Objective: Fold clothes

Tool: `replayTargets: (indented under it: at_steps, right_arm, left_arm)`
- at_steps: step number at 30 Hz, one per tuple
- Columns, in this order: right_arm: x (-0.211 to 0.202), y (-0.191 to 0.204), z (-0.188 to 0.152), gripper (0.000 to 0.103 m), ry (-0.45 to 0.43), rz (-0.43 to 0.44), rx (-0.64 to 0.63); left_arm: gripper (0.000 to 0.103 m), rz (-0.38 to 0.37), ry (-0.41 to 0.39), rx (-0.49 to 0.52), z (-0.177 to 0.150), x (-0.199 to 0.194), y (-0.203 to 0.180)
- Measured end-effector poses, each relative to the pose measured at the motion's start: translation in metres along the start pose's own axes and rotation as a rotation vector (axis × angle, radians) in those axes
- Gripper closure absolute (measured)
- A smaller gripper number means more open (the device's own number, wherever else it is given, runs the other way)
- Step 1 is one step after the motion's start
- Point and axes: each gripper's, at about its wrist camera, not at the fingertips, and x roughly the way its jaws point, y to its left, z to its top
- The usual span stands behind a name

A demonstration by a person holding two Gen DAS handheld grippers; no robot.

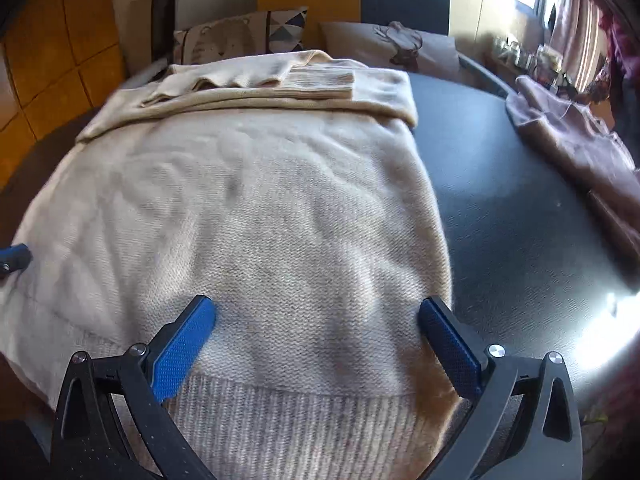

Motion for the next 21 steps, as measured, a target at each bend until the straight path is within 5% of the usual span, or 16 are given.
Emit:
replayTargets:
  at_steps: [21]
  right_arm:
    - [-0.012,0.002,-0.012,0.000,-0.137,-0.069,0.012]
  left_arm:
    - [0.071,0.028,-0.034,0.035,-0.004,-0.006,-0.005]
